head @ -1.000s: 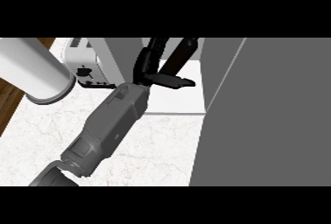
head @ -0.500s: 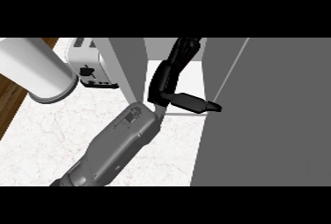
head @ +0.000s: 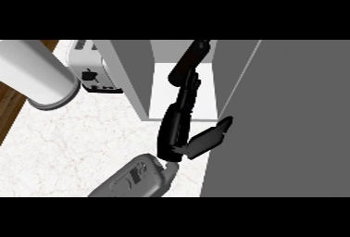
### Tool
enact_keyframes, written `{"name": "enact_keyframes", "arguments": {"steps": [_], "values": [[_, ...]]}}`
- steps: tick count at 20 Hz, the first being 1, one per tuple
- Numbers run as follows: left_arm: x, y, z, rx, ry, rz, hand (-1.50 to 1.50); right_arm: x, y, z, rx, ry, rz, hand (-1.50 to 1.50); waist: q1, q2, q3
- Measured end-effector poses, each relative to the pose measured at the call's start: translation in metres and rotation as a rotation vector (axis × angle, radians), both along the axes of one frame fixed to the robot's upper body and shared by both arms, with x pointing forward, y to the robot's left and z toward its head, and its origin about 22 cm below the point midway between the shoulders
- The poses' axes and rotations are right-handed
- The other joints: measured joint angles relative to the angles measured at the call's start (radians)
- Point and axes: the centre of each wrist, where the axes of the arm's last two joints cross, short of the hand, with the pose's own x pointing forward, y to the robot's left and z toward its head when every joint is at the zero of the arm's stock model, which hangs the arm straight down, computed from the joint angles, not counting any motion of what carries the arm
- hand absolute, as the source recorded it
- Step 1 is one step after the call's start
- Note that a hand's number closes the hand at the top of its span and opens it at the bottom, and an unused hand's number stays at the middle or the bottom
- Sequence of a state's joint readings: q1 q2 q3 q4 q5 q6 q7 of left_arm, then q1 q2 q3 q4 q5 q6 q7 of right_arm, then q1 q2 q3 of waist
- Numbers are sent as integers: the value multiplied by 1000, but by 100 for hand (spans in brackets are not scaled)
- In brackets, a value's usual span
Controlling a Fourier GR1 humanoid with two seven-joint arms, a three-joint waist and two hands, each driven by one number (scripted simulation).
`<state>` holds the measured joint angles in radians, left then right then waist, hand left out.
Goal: Pick up the wine, place it into the cabinet and close the cabinet
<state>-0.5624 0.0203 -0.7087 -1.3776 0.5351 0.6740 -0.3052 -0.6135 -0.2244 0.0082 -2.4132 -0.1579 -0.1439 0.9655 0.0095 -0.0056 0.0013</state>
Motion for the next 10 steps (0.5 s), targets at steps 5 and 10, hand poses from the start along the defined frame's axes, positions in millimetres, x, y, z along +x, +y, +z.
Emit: {"name": "enact_keyframes", "arguments": {"steps": [5, 10], "values": [[-43, 3, 8, -88, 13, -1, 150, -2, 1, 0, 3, -8, -7, -150, -1, 0, -1], [-79, 27, 9, -128, 25, -40, 150, -5, 1, 1, -7, -13, -10, -150, -4, 1, -2]]}}
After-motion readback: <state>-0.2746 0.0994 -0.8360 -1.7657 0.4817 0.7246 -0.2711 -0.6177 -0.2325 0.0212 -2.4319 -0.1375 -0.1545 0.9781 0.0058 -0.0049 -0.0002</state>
